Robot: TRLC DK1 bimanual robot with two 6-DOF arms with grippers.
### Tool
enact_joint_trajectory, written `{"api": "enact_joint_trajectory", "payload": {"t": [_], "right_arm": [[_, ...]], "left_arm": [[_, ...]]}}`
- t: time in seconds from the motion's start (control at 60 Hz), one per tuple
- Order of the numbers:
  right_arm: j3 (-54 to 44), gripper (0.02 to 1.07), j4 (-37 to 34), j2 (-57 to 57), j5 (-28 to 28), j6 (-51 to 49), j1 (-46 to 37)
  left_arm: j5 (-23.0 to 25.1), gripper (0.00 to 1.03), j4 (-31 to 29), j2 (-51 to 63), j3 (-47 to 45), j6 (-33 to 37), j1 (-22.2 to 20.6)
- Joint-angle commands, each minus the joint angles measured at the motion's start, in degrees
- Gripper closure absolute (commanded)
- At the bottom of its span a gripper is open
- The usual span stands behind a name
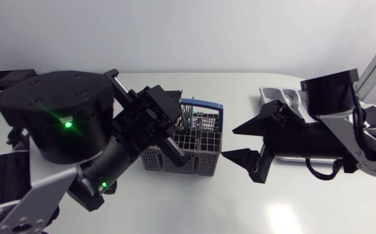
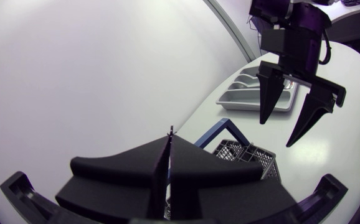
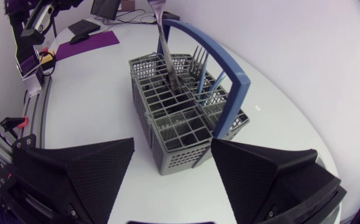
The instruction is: Unload the cutlery basket into the drawer organizer.
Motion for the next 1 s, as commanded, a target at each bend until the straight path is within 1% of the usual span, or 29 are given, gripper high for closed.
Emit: {"api": "enact_joint_trajectory", "payload": {"t": [0.0,0.1,0.283,0.433,0.5,0.7,0.8,0.917,0.983], "right_arm": [[-0.56,0.18,1.27,1.71,1.5,4.1,2.19],[-0.47,0.18,2.15,1.54,2.46,5.16,3.51],[-0.03,0.18,2.24,0.57,2.9,6.04,3.95],[0.14,0.18,2.33,0.57,3.61,6.91,4.74],[0.06,0.18,3.03,1.01,4.57,8.14,5.89],[0.32,0.18,4.96,3.12,8.62,9.9,8.87],[0.76,0.18,4.96,3.56,8.97,10.25,8.96],[0.67,0.18,4.96,3.65,8.97,10.34,9.22],[0.32,0.18,4.96,3.65,8.62,9.99,9.31]], "left_arm": [[-1.11,1.0,2.71,-1.92,-2.2,1.08,-1.32],[-2.69,1.0,5.88,-2.97,-3.69,3.02,-2.46],[-3.48,1.0,7.02,-4.73,-4.13,3.37,-2.81],[-4.71,1.0,10.18,-4.9,-5.89,4.16,-3.96],[-5.5,1.0,12.73,-4.46,-7.56,5.12,-5.01],[-8.05,1.0,15.37,-3.85,-9.76,4.42,-6.33],[-9.55,1.0,16.33,-2.97,-10.11,4.25,-7.21],[-9.63,1.0,17.13,-2.88,-10.9,5.39,-8.62],[-8.75,1.0,17.65,-2.88,-11.16,6.71,-8.7]]}}
